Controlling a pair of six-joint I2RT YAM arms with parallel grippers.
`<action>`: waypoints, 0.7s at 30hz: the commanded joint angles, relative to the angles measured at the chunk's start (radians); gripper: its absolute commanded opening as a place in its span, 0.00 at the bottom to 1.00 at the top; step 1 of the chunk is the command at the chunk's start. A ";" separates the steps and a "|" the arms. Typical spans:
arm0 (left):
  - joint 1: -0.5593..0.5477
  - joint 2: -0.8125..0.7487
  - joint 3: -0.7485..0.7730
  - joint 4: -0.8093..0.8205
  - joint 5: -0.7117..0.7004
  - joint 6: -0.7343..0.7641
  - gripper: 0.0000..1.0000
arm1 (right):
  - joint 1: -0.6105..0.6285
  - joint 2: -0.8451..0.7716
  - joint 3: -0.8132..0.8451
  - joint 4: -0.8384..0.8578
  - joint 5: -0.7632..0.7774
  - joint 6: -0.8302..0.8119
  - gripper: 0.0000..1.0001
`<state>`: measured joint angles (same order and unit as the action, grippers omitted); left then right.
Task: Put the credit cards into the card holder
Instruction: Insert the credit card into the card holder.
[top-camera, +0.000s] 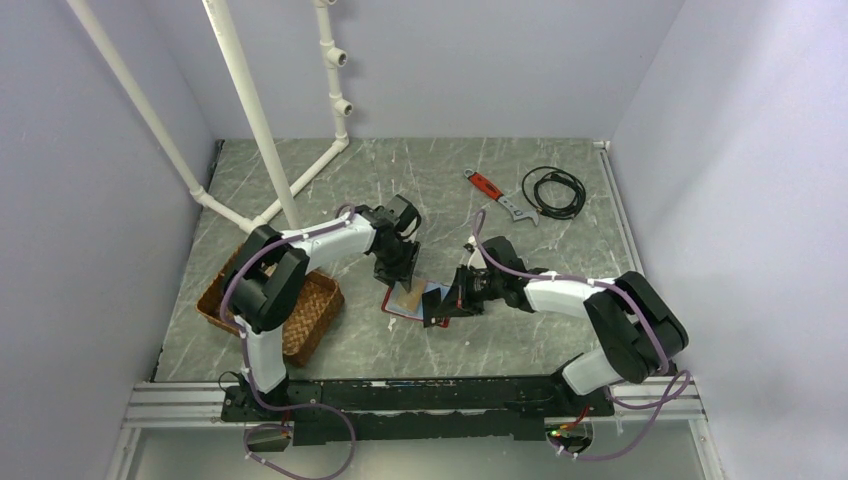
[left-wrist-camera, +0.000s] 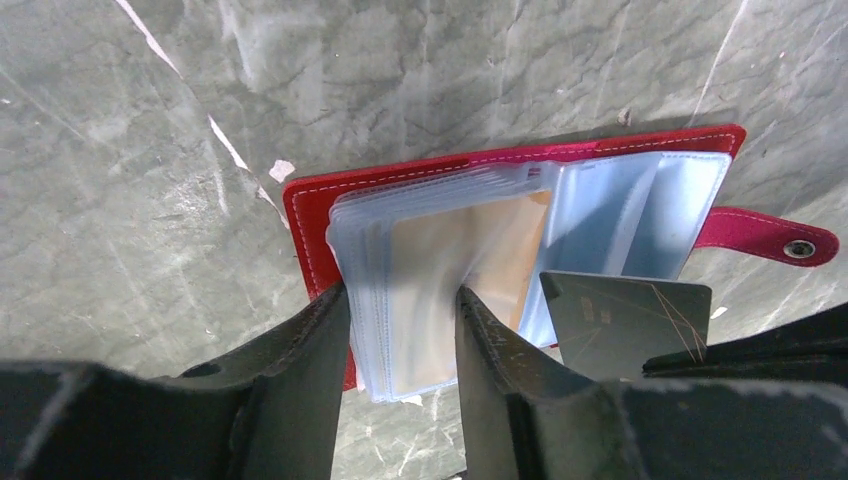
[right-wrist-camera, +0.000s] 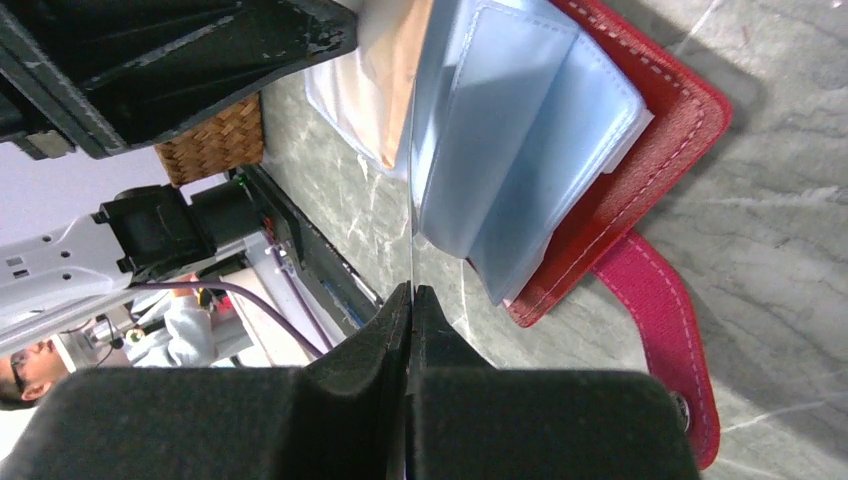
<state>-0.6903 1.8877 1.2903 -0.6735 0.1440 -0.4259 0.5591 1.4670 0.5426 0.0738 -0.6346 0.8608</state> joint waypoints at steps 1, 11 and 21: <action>0.007 0.015 -0.020 0.013 -0.006 0.006 0.42 | -0.012 0.024 -0.009 0.063 -0.031 0.018 0.00; 0.009 -0.005 -0.058 0.044 0.049 -0.003 0.41 | -0.023 0.030 -0.025 0.152 -0.067 0.043 0.00; 0.008 -0.006 -0.059 0.048 0.069 0.001 0.42 | -0.033 0.011 -0.020 0.151 -0.071 0.034 0.00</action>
<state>-0.6678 1.8736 1.2625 -0.6460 0.1909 -0.4305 0.5327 1.4868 0.5087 0.1753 -0.6838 0.8944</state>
